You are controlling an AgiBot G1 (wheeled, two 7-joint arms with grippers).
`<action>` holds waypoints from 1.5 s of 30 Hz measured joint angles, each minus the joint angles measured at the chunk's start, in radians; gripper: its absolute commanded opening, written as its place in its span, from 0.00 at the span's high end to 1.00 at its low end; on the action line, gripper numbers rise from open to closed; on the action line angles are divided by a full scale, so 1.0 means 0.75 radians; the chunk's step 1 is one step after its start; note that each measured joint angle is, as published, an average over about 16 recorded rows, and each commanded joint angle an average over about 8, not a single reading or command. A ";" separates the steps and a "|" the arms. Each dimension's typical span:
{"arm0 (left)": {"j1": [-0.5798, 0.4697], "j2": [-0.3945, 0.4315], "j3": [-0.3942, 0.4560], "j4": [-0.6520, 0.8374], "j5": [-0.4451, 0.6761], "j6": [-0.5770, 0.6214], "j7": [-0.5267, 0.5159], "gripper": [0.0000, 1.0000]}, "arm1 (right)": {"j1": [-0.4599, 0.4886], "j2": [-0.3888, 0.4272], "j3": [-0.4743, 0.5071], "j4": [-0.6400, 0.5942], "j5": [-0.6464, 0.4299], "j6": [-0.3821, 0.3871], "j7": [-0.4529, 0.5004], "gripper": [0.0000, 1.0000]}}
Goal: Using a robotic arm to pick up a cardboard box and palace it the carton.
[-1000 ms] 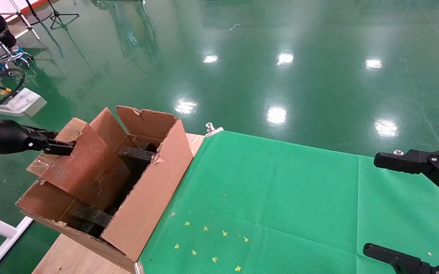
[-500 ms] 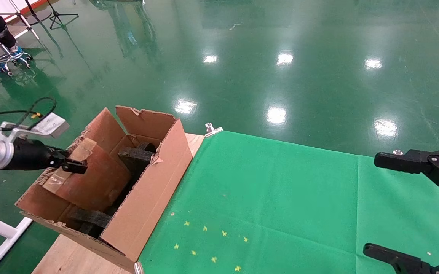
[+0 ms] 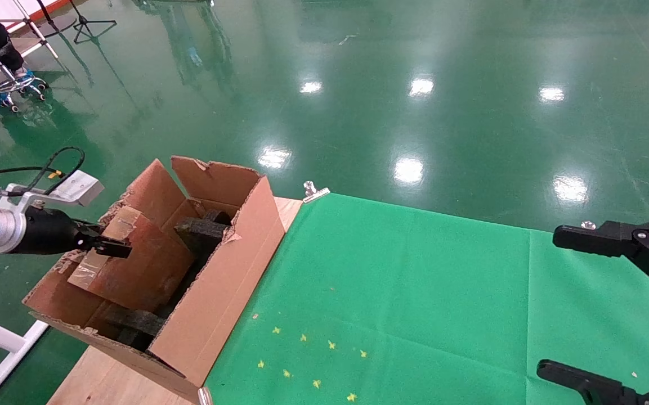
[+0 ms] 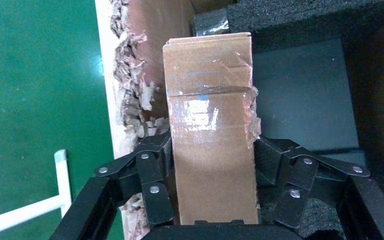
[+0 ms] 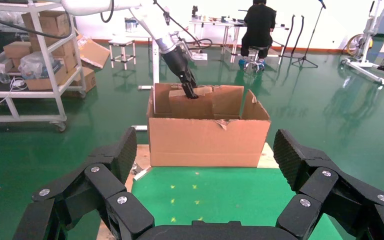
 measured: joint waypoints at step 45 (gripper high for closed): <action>-0.037 -0.015 -0.125 -0.503 -0.320 0.270 0.214 0.00 | 0.001 0.000 -0.002 -0.002 0.001 0.000 -0.001 0.00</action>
